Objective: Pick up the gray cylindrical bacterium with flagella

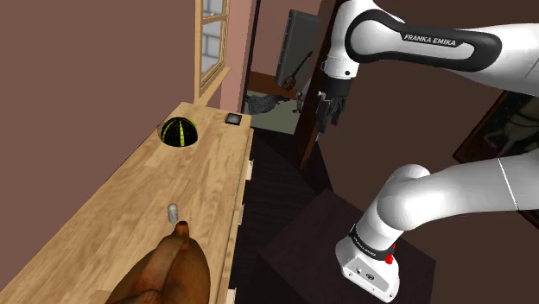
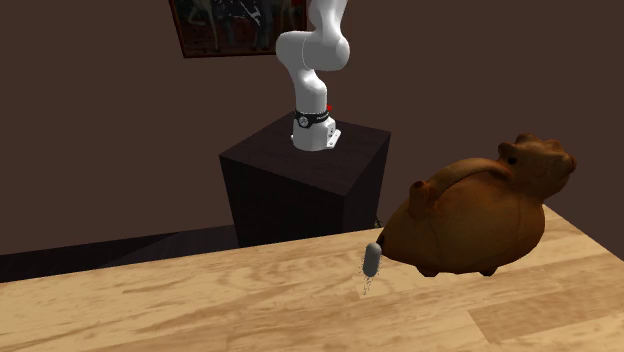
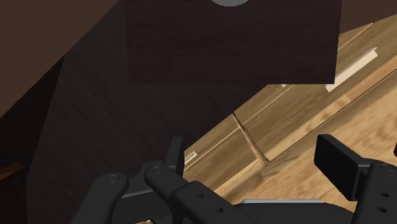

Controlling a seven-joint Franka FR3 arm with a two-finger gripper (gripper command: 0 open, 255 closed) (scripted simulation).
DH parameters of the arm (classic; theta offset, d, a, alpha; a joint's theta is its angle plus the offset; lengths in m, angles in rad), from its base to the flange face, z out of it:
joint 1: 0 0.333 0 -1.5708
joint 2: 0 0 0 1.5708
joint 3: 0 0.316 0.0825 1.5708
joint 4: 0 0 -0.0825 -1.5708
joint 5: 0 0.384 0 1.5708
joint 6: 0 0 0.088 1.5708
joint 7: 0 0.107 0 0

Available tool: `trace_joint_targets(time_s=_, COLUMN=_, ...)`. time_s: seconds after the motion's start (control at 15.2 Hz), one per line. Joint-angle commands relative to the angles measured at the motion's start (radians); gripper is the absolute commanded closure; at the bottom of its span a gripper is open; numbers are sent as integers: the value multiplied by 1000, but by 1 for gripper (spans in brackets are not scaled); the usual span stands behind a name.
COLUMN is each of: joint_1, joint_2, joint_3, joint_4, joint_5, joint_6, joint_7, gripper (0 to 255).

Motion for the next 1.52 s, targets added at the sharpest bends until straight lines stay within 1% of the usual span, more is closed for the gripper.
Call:
trace_joint_targets(time_s=0.0, joint_1=0, joint_2=0, joint_3=0, joint_4=0, joint_5=0, joint_6=0, joint_7=0, gripper=0)
trace_joint_targets(time_s=0.46, joint_1=46, joint_2=127, joint_3=177, joint_4=17, joint_5=69, joint_6=103, joint_7=212, gripper=0)
trace_joint_targets(time_s=0.79, joint_1=65, joint_2=266, joint_3=296, joint_4=73, joint_5=84, joint_6=173, joint_7=366, gripper=0)
trace_joint_targets(time_s=1.12, joint_1=74, joint_2=439, joint_3=408, joint_4=167, joint_5=56, joint_6=229, joint_7=530, gripper=0)
trace_joint_targets(time_s=1.45, joint_1=89, joint_2=647, joint_3=500, joint_4=297, joint_5=-23, joint_6=257, joint_7=708, gripper=0)
